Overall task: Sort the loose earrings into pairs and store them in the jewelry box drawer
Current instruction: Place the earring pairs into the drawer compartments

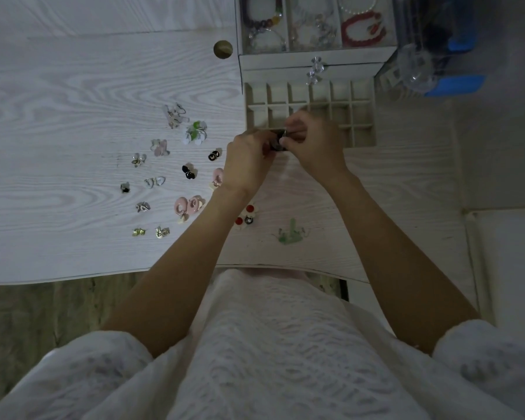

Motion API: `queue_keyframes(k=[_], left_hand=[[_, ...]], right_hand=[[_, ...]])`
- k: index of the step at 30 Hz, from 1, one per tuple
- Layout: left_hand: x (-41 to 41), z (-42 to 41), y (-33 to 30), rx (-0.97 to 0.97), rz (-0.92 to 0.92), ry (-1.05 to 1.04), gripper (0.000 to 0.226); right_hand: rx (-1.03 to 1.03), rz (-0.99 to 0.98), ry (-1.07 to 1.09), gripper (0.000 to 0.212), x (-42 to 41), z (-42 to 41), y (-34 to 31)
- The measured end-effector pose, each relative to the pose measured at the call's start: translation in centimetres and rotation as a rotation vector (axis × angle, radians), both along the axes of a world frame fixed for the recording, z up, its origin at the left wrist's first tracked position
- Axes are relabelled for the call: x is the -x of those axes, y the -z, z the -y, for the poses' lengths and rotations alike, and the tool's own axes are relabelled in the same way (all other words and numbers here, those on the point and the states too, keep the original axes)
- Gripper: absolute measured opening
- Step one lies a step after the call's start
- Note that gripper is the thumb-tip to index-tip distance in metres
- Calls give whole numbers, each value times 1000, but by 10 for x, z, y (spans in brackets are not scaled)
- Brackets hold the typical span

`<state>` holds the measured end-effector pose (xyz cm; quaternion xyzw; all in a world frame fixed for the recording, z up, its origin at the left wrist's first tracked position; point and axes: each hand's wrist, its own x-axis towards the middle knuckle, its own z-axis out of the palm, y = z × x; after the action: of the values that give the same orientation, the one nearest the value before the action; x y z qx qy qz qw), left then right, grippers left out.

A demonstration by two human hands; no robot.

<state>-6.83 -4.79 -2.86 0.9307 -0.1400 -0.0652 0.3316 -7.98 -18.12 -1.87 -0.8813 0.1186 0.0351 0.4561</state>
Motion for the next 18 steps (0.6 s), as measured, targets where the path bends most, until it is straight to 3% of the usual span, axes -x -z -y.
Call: queue_keyframes(k=[5,10,18], left_hand=[[0,-10,2,-107,118,51,13],[-1,-16,8,-198,323,133,10],[0,-19,13,-349,390,222,12]], right_hand=[[178,115,-75,20,6,-1,5],[454,174,-208,29,11,-7,19],[492,143,-303,34,8,2,10]])
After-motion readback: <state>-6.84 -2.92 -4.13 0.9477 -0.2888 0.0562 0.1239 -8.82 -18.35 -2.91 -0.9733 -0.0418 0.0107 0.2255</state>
